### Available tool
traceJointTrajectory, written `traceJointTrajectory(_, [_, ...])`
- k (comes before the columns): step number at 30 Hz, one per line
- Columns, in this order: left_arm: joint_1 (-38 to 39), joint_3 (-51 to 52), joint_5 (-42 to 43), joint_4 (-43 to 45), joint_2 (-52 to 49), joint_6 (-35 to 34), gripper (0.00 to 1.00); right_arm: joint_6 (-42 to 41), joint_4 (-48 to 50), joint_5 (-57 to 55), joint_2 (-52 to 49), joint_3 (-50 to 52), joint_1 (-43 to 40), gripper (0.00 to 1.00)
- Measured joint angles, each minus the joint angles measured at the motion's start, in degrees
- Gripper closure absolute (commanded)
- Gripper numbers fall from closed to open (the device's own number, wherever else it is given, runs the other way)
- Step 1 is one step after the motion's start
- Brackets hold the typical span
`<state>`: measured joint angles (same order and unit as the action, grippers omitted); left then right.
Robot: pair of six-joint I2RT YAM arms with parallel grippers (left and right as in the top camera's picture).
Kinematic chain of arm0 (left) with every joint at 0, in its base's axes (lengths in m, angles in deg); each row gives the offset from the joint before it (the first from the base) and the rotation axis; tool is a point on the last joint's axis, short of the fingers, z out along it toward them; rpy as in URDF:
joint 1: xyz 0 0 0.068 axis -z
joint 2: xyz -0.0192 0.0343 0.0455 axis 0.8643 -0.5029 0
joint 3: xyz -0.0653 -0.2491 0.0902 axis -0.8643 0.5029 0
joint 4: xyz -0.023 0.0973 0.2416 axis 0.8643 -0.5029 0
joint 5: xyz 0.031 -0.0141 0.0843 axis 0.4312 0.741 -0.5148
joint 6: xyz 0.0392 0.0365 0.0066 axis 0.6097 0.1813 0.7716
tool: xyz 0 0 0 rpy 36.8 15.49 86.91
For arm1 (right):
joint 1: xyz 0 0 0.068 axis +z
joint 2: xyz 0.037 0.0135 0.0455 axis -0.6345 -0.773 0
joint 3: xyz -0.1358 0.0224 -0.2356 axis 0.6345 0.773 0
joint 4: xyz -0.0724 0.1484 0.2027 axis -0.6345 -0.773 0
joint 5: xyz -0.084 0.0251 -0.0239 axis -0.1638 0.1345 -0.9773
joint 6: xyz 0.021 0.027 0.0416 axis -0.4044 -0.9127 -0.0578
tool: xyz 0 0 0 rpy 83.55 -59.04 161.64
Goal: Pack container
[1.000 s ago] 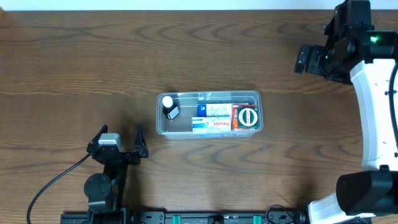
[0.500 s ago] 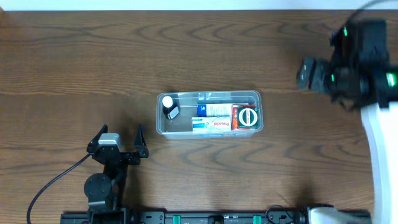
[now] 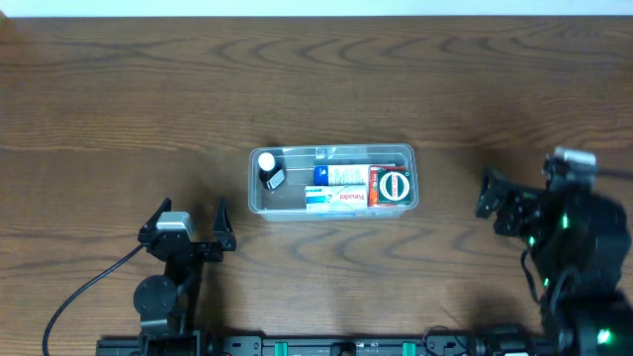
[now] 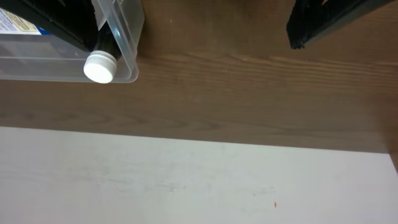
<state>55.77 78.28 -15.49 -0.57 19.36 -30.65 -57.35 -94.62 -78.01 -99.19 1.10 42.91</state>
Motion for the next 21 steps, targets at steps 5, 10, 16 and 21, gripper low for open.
traceJointTrajectory(5, [0.00,0.00,0.02,-0.02,0.00,-0.02,0.02,5.77,17.40,4.20,13.38,14.53,0.00,0.01])
traceJointTrajectory(10, [0.00,0.00,0.00,0.00,0.00,-0.02,0.02,12.79,27.32,8.76,22.53,24.94,0.00,0.01])
traceJointTrajectory(16, [0.00,0.00,0.00,-0.02,0.00,-0.02,0.02,15.45,35.34,10.73,30.03,35.95,0.00,0.01])
traceJointTrajectory(21, [0.00,0.00,0.00,-0.02,0.00,-0.02,0.02,15.26,39.93,10.93,33.70,42.21,0.00,0.01])
